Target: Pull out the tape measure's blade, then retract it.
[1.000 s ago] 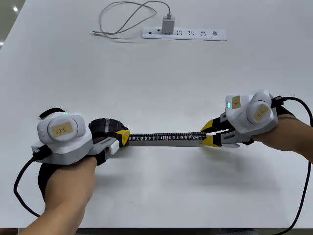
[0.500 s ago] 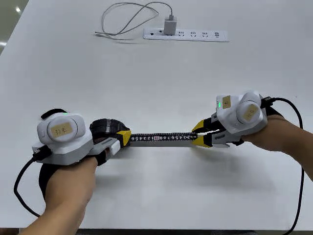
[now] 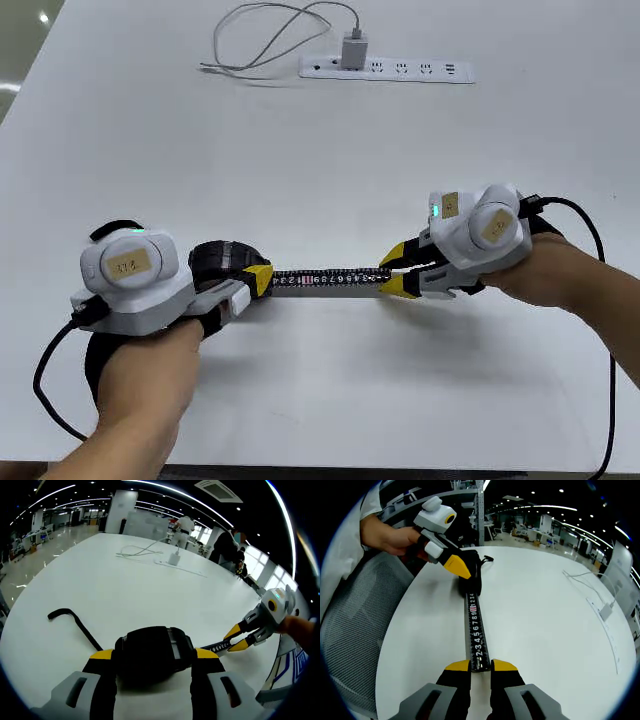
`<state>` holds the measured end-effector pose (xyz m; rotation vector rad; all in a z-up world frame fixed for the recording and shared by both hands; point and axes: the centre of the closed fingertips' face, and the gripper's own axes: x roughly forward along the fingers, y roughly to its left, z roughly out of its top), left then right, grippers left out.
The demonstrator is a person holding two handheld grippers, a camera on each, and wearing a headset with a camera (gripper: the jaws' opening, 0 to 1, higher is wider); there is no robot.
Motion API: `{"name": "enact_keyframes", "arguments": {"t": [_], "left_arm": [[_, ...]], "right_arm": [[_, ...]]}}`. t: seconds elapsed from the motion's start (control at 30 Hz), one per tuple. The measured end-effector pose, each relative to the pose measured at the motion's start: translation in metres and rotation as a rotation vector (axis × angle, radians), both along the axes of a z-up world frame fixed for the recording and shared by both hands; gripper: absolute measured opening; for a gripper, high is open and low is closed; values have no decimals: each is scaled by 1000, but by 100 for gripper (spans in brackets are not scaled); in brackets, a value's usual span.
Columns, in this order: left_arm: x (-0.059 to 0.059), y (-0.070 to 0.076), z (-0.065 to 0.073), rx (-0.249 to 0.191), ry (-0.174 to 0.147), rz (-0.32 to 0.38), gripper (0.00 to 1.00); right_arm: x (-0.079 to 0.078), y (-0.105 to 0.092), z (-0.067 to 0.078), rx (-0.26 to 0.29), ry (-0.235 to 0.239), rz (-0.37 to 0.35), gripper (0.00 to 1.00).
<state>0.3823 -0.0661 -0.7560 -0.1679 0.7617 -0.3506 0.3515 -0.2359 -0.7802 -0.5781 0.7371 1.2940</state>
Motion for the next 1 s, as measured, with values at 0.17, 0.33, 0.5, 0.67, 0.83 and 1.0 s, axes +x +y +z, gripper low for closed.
{"name": "enact_keyframes", "arguments": {"t": [0.17, 0.33, 0.5, 0.67, 0.83, 1.0], "left_arm": [[0, 0, 0, -3, 1, 0, 55], [0, 0, 0, -5, 1, 0, 55], [0, 0, 0, -5, 1, -2, 55], [0, 0, 0, -7, -3, 1, 55], [0, 0, 0, -8, -2, 0, 55], [0, 0, 0, -8, -3, 1, 55]], "right_arm": [[1, 10, 0, 22, 9, -1, 10], [1, 21, 0, 39, 14, 4, 10], [3, 32, -4, 54, 15, 9, 10], [4, 43, -3, 64, 9, 25, 11], [4, 54, -4, 78, 9, 26, 11], [6, 62, -5, 87, 7, 26, 11]]}}
